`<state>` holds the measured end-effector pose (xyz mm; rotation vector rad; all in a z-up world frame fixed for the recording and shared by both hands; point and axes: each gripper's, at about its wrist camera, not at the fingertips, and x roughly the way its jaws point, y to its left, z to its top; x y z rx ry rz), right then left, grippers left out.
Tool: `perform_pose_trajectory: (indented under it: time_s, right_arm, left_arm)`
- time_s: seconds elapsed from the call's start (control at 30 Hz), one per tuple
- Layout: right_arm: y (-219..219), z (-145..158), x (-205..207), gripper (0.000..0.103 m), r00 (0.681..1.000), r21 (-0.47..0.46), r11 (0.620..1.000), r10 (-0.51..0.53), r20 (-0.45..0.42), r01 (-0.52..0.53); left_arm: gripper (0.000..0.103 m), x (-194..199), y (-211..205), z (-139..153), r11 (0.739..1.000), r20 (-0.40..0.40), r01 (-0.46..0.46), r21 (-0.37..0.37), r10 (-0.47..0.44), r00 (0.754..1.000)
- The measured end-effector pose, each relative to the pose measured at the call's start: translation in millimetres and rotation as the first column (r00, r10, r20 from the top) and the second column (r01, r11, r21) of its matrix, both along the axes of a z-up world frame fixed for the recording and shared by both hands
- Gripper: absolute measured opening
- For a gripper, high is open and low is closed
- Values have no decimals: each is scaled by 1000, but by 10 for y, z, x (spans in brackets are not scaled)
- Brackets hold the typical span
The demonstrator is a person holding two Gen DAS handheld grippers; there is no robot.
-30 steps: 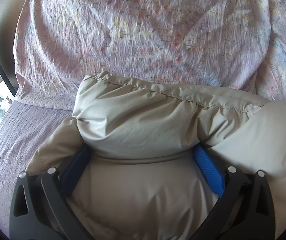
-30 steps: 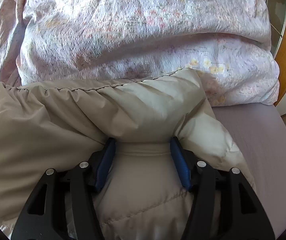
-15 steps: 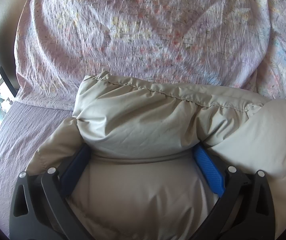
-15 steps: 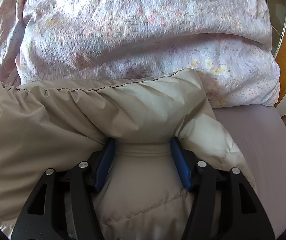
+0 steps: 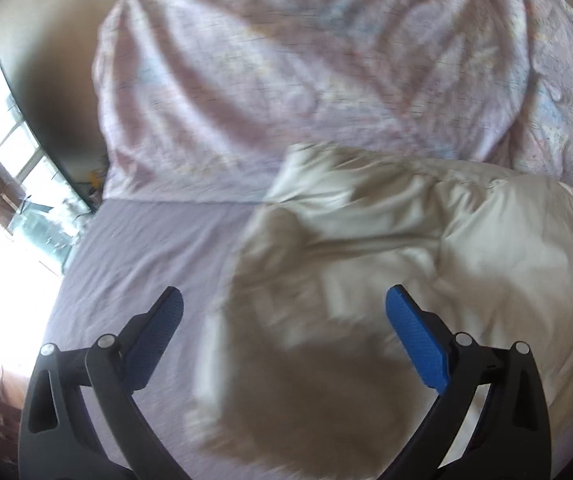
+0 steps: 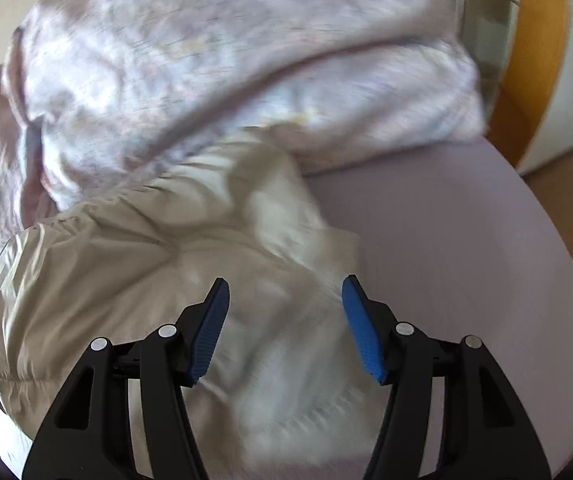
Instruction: Fold large clothes
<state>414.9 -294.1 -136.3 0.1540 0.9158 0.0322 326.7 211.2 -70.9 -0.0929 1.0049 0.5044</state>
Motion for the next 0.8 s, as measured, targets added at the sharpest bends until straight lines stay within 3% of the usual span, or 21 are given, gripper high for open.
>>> perform_pose_trajectory:
  time_s: [0.13,0.27,0.4,0.47,0.5,0.6,0.63,0.7,0.77,0.8]
  right_arm:
    - [-276,-195,-115,71,993,121,991,-44,-106,56]
    - [-484,-409,-188,73,976,317,938,-76,-204,139]
    - [-617,-587,-213,73,960,447,869,-98,-262,211]
    - [-638,-658,-234,72,954,489,841,-100,-283,233]
    - [-642,-675,-229,67,954,501,834,-97,-283,233]
    - [-629,-630,-179,54,953,516,822,-99,-286,240]
    - [-617,-602,-169,51,953,511,826,-98,-287,239]
    - [-581,-534,-181,38,957,499,838,-90,-277,223]
    - [-551,-456,-257,31,962,486,850,-82,-259,203]
    - [-529,-414,-274,29,965,478,857,-78,-249,193]
  left_arm:
    - [101,-245,203,-41,999,-34,-40,-36,38,999]
    - [101,-444,377,-187,979,-56,-98,-176,89,994]
    - [100,-535,433,-316,931,-45,-138,-337,131,990]
    - [93,-554,434,-382,904,-40,-153,-398,150,988]
    - [90,-560,410,-403,895,-35,-157,-417,156,987]
    - [72,-549,357,-414,868,-13,-165,-469,180,984]
    - [62,-546,340,-409,859,-4,-163,-485,185,983]
    - [52,-556,290,-355,857,10,-168,-487,198,980]
    - [36,-611,229,-286,858,30,-164,-487,204,978]
    - [33,-633,220,-249,857,43,-162,-490,209,977]
